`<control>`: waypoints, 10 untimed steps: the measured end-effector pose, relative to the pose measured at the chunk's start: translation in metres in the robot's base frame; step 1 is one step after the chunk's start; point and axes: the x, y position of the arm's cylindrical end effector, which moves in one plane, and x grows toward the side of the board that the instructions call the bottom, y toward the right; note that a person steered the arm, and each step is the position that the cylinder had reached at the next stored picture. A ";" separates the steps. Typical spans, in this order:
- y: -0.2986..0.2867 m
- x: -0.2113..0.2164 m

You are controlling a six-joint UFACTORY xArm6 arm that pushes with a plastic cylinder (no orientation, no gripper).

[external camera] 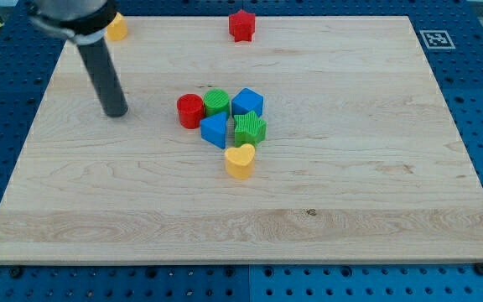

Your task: Slightly push the yellow heart to the right side of the board

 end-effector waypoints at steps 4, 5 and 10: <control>0.229 0.097; 0.278 0.101; 0.180 0.098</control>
